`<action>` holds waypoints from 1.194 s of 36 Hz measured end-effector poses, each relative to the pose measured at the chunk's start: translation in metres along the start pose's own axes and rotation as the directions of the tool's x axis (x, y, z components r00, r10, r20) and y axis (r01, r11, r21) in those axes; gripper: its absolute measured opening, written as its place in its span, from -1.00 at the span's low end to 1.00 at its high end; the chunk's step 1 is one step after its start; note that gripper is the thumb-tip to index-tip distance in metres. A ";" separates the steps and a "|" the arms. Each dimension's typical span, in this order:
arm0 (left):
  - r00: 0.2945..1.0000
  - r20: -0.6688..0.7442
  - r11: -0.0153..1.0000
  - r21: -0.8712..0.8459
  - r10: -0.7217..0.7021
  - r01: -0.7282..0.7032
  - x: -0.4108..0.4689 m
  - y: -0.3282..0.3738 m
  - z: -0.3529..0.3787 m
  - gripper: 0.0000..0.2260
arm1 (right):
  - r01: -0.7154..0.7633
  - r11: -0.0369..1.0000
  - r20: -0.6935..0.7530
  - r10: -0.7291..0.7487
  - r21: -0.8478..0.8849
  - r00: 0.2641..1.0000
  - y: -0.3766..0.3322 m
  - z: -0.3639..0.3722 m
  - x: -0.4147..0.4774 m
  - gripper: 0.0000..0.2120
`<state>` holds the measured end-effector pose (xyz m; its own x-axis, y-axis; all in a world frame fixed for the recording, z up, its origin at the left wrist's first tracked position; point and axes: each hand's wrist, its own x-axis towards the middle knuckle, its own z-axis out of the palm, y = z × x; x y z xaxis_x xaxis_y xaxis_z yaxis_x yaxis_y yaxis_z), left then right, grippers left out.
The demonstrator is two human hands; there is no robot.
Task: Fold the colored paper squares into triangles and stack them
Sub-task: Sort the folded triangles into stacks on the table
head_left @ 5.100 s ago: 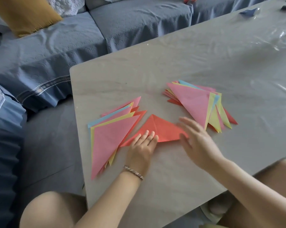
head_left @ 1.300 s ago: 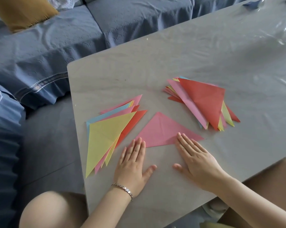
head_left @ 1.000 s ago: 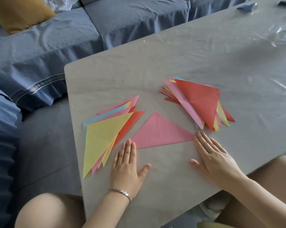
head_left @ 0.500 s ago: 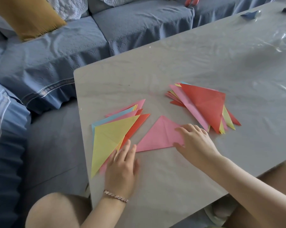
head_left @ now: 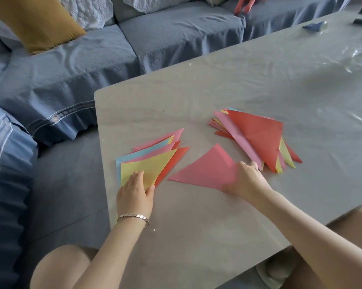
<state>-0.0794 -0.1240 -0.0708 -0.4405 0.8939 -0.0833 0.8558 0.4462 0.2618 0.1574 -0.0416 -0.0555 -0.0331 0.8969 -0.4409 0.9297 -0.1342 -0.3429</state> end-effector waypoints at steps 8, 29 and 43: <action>0.999 -0.037 0.999 -0.046 -0.009 0.007 -0.001 0.000 -0.009 -0.67 | 0.275 0.906 -0.295 -0.181 0.322 0.938 0.024 0.006 -0.015 -0.92; 0.708 -0.131 0.720 0.137 0.694 -0.680 -0.014 0.072 0.026 -0.54 | 0.416 0.876 -0.575 -0.215 0.243 0.789 0.044 -0.018 -0.004 -0.71; 0.722 0.163 0.701 0.171 0.673 -0.692 -0.025 0.070 0.048 -0.51 | 0.520 0.761 -0.192 -0.619 -0.387 0.762 0.032 0.056 -0.022 -0.34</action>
<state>0.0050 -0.1133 -0.0963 0.3019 0.9525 -0.0406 0.9514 -0.2983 0.0767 0.1676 -0.0895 -0.1033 -0.5298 0.8473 0.0358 0.8324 0.5276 -0.1696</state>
